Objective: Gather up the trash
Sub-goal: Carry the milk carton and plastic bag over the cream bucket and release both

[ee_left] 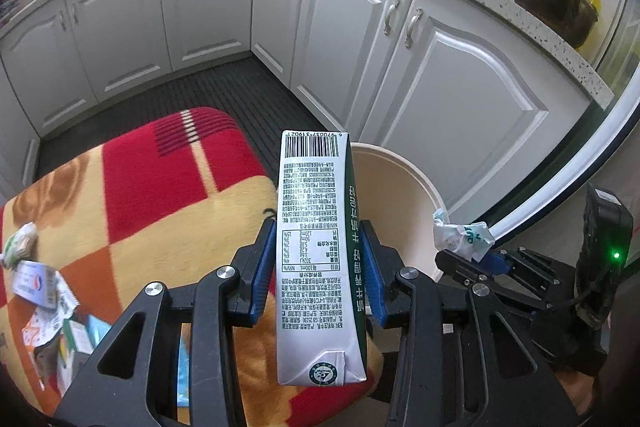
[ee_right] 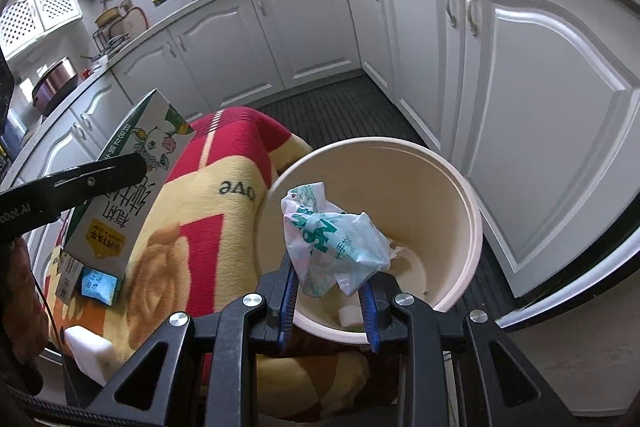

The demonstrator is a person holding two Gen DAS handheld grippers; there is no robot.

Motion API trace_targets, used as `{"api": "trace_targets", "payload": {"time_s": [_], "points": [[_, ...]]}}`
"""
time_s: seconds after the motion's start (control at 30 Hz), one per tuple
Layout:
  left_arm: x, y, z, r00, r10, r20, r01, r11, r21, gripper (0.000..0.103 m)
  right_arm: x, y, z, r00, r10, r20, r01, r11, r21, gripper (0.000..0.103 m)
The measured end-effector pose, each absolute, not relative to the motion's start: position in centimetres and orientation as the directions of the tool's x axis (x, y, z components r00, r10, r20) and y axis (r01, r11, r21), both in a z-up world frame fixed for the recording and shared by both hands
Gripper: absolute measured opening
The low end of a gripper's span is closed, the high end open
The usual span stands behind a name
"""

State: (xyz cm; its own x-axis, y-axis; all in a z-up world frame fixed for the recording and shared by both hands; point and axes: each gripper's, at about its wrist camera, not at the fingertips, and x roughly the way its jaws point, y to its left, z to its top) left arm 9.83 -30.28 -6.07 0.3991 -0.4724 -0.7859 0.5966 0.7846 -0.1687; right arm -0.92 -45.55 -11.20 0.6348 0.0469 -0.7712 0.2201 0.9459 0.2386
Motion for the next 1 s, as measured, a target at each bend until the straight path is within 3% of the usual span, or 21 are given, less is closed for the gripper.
{"api": "trace_targets", "payload": {"time_s": [0.67, 0.73, 0.8, 0.9, 1.0], "points": [[11.7, -35.1, -10.1, 0.304, -0.459, -0.834, 0.604, 0.771, -0.204, 0.038, 1.5, -48.4, -15.2, 0.559, 0.024, -0.829, 0.289, 0.931, 0.222, 0.027], [11.8, -35.4, -10.3, 0.308, -0.448, -0.839, 0.602, 0.774, -0.193, 0.038, 1.7, -48.6, -15.4, 0.555, 0.020, -0.832, 0.299, 0.928, 0.222, 0.032], [11.9, -35.6, -10.5, 0.299, -0.453, -0.840, 0.603, 0.772, -0.202, 0.039, 2.0, -48.8, -15.4, 0.555, 0.000, -0.832, 0.320, 0.923, 0.213, 0.057], [12.0, -35.8, -10.8, 0.303, -0.451, -0.840, 0.601, 0.774, -0.199, 0.057, 1.9, -48.9, -15.3, 0.567, -0.014, -0.824, 0.334, 0.918, 0.214, 0.062], [11.9, -35.4, -10.9, 0.313, -0.451, -0.836, 0.599, 0.777, -0.195, 0.059, 1.7, -49.2, -15.3, 0.563, -0.015, -0.826, 0.343, 0.914, 0.217, 0.062]]}}
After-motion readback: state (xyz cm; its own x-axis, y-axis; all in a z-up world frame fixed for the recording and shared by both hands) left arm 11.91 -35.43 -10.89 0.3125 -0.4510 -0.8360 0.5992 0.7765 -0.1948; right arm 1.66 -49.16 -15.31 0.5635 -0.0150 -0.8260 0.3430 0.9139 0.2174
